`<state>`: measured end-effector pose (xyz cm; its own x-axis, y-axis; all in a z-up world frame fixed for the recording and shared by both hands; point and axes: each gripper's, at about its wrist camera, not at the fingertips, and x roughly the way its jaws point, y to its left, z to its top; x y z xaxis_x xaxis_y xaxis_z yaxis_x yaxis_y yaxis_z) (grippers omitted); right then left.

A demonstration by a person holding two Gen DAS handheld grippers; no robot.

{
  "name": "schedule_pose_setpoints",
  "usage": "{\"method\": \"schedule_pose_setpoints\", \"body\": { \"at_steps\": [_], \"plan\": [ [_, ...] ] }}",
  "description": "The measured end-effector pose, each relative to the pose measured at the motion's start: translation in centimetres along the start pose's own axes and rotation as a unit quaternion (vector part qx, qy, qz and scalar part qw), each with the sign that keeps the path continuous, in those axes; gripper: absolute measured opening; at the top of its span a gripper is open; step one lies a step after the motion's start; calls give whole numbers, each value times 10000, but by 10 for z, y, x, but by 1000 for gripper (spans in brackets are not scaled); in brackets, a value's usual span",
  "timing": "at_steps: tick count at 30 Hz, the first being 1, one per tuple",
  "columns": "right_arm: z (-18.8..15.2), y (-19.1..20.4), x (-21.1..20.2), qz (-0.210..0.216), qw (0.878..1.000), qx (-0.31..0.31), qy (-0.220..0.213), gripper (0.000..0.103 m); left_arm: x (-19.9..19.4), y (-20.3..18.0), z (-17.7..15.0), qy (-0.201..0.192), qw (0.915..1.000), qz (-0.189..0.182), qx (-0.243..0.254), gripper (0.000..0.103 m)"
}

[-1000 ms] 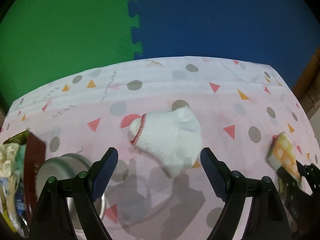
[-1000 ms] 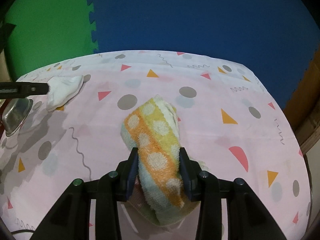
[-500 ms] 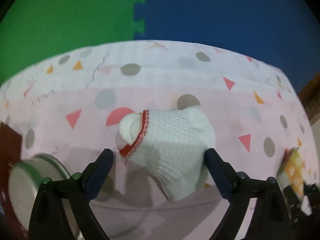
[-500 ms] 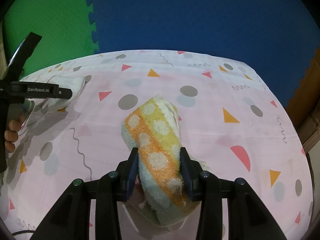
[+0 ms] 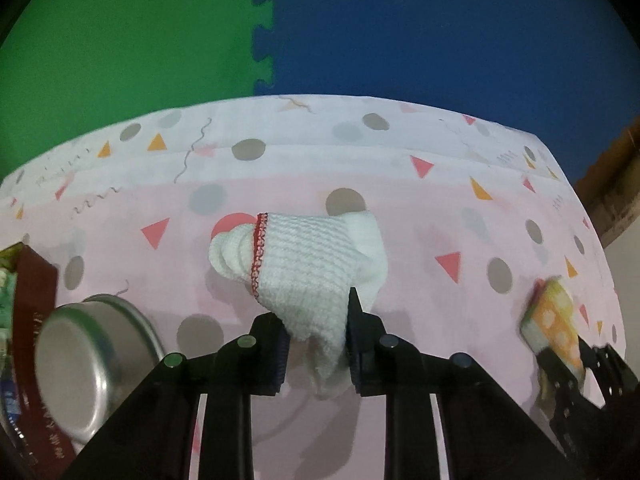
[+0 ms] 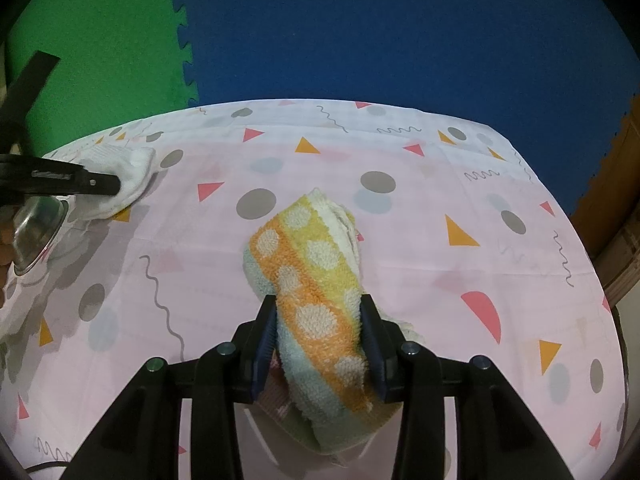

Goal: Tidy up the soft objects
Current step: 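Grasp the white sock with red trim with the left gripper while the right holds the towel, then carry the white sock into the gold tin and open the left gripper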

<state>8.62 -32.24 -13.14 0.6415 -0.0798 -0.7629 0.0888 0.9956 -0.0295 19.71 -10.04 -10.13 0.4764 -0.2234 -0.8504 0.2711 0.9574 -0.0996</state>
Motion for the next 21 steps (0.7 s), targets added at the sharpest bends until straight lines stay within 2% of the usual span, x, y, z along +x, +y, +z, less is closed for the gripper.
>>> {"method": "schedule_pose_setpoints", "body": {
  "at_steps": [12, 21],
  "plan": [
    [0, 0, 0, 4, 10000, 6, -2, 41, -70, 2, -23, -217, 9996, -180, -88, 21],
    [0, 0, 0, 3, 10000, 3, -3, 41, -135, 39, -35, -466, 9986, -47, -245, 22]
  ]
}}
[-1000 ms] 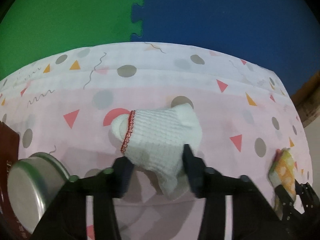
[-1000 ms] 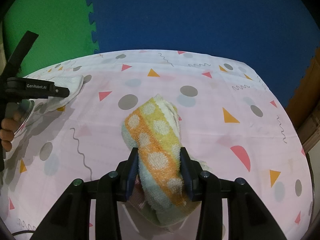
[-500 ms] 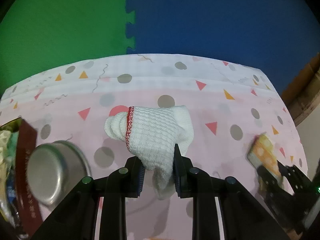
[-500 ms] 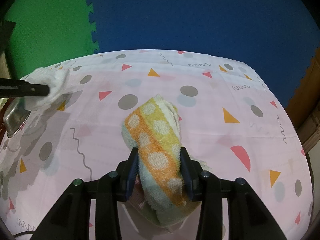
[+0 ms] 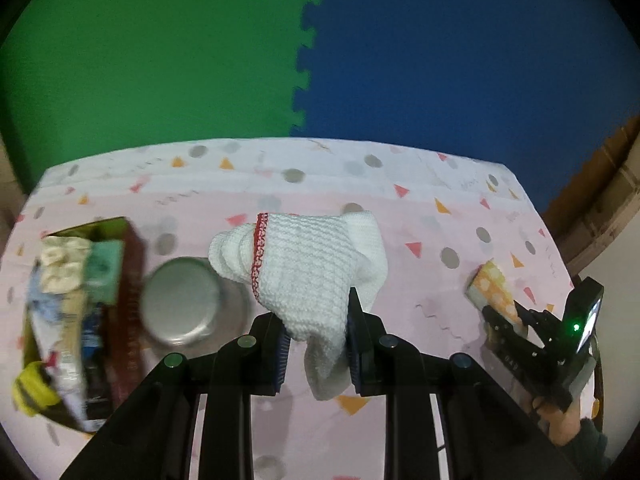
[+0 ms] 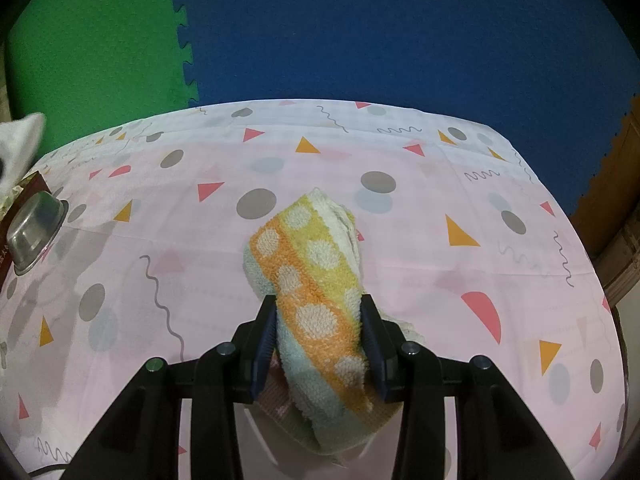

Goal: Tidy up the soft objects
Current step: 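Carry the white sock into the gold tin and open the left gripper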

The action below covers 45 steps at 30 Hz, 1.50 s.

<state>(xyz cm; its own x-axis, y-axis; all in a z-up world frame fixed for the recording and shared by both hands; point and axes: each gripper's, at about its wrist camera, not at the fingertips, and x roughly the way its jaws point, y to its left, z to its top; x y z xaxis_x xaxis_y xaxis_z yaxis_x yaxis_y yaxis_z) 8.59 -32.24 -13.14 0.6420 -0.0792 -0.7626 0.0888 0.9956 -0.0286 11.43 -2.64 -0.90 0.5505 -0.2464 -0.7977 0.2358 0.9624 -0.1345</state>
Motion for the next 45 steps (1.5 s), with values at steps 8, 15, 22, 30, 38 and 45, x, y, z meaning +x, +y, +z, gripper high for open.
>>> {"method": "schedule_pose_setpoints", "body": {
  "at_steps": [8, 15, 22, 30, 38, 45],
  "plan": [
    [1, 0, 0, -7, 10000, -14, 1, 41, -31, 82, -2, -104, 9970, 613, -461, 22],
    [1, 1, 0, -11, 10000, -20, 1, 41, -37, 154, -3, -132, 9890, 1211, -843, 22],
    [1, 0, -1, -25, 10000, -44, 1, 41, -28, 199, -5, -65, 9839, 1416, -1092, 22],
    [1, 1, -1, -39, 10000, -70, 4, 41, -2, 218, -7, 91, 9824, 1516, -1091, 22],
    [2, 1, -1, -48, 10000, -80, 5, 42, 18, 233, -7, 236, 9810, 1522, -1176, 26],
    [2, -1, 0, -58, 9999, -98, 7, 42, 26, 235, -10, 267, 9808, 1579, -1112, 37]
  ]
}}
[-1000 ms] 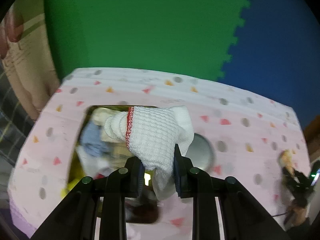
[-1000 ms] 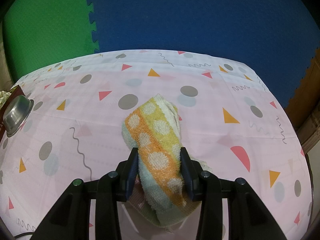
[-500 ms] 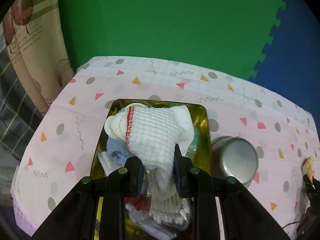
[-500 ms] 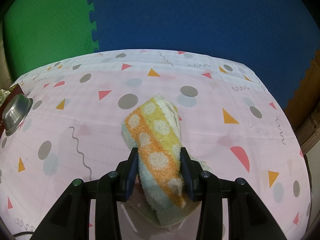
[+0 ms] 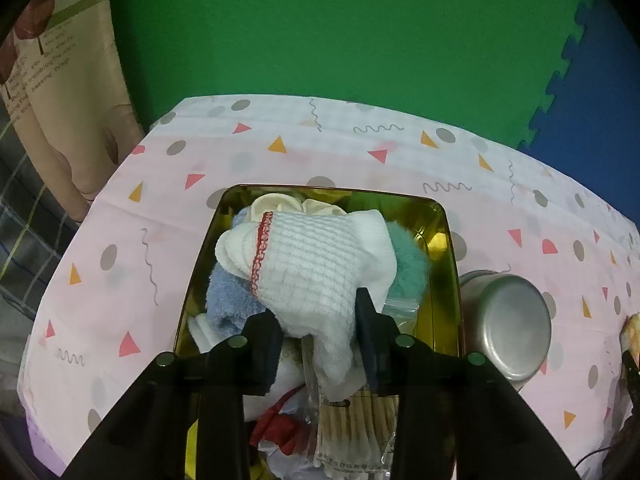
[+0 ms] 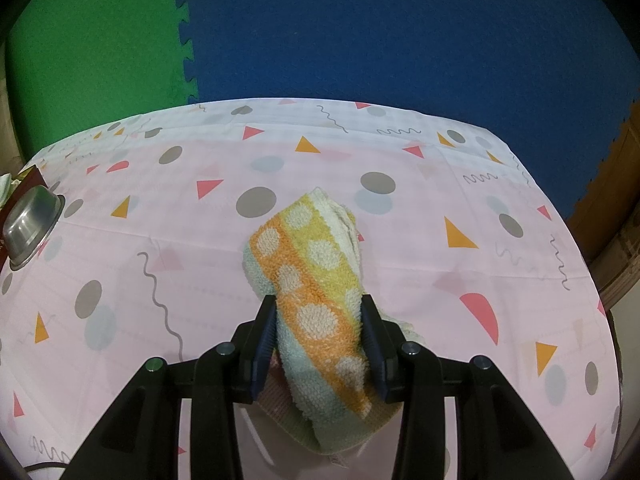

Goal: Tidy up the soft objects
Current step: 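Carry the white sock into the gold tin and open the left gripper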

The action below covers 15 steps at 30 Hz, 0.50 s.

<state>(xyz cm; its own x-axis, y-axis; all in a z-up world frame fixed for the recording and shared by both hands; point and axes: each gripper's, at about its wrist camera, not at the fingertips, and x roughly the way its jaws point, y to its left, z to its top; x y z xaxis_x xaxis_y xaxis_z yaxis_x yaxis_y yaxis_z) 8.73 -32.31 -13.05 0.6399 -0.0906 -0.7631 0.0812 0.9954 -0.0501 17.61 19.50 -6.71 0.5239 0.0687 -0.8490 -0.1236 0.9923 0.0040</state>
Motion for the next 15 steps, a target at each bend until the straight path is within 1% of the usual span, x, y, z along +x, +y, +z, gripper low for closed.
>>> {"method": "schedule_pose_setpoints", "body": {
  "at_steps": [4, 5, 6, 7, 9, 13, 15],
  "plan": [
    [0, 0, 0, -4, 10000, -6, 1, 42, -7, 2, -3, -59, 10000, 7, -8, 44],
    [0, 0, 0, -6, 10000, -8, 0, 42, -9, 2, -4, -76, 10000, -1, 6, 48],
    [0, 1, 0, -8, 10000, -11, 0, 42, -12, 2, -4, -91, 10000, 3, 19, 54],
    [0, 1, 0, -17, 10000, -18, 1, 42, -17, 2, -6, -151, 9999, 26, 31, 56],
    [0, 0, 1, -8, 10000, -12, 2, 42, -28, 3, -10, -307, 9995, 100, 59, 65],
    [0, -1, 1, 39, 10000, 20, -3, 42, -53, 4, -21, -609, 9978, 267, 73, 71],
    [0, -1, 1, 37, 10000, 19, -7, 42, -63, 6, -30, -711, 9968, 352, 59, 77]
  ]
}}
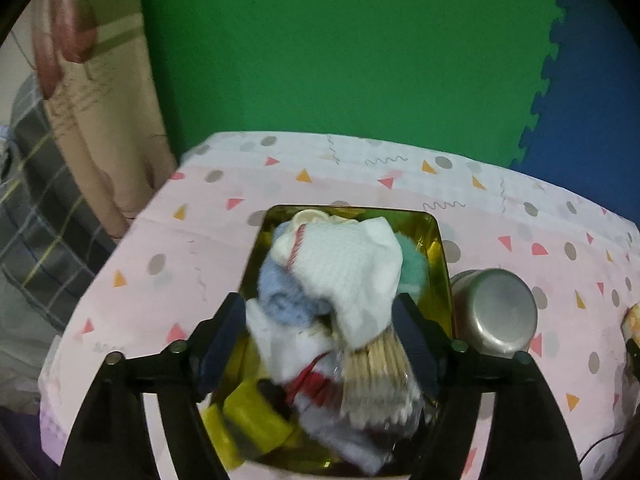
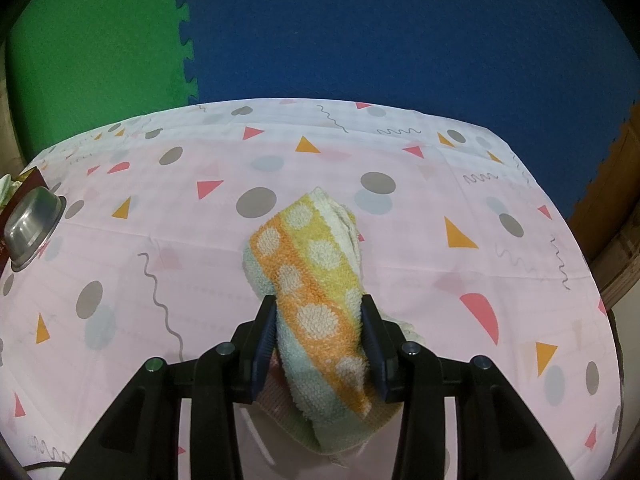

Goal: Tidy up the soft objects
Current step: 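Carry the white sock into the gold tin and open the left gripper, then withdraw the left gripper from the tin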

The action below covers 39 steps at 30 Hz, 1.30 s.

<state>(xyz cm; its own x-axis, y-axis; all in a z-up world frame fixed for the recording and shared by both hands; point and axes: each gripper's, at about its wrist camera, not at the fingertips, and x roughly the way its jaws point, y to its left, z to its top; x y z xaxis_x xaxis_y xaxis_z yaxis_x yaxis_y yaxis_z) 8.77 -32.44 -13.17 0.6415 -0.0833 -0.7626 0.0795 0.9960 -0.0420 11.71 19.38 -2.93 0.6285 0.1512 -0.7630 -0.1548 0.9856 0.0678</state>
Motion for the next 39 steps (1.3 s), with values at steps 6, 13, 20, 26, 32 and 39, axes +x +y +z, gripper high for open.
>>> {"method": "schedule_pose_setpoints", "body": {
  "at_steps": [6, 13, 20, 26, 32, 39],
  "plan": [
    [0, 0, -1, -102, 9999, 13, 8, 39, -24, 7, -27, -195, 9996, 206, 6, 78],
    [0, 5, -5, -219, 9996, 179, 59, 36, -34, 13, -51, -331, 9987, 388, -22, 78],
    [1, 20, -16, -138, 9997, 188, 92, 35, -35, 28, -65, -337, 9979, 446, -329, 79],
    [10, 59, -35, 138, 9999, -21, 5, 35, -37, 42, -71, -387, 9959, 620, -525, 79],
    [27, 113, -56, 568, 9977, -356, -141, 35, -39, 55, -75, -401, 9943, 697, -705, 79],
    [48, 194, -76, 1181, 9887, -890, -250, 35, -40, 73, -78, -399, 9914, 865, -900, 81]
  ]
}}
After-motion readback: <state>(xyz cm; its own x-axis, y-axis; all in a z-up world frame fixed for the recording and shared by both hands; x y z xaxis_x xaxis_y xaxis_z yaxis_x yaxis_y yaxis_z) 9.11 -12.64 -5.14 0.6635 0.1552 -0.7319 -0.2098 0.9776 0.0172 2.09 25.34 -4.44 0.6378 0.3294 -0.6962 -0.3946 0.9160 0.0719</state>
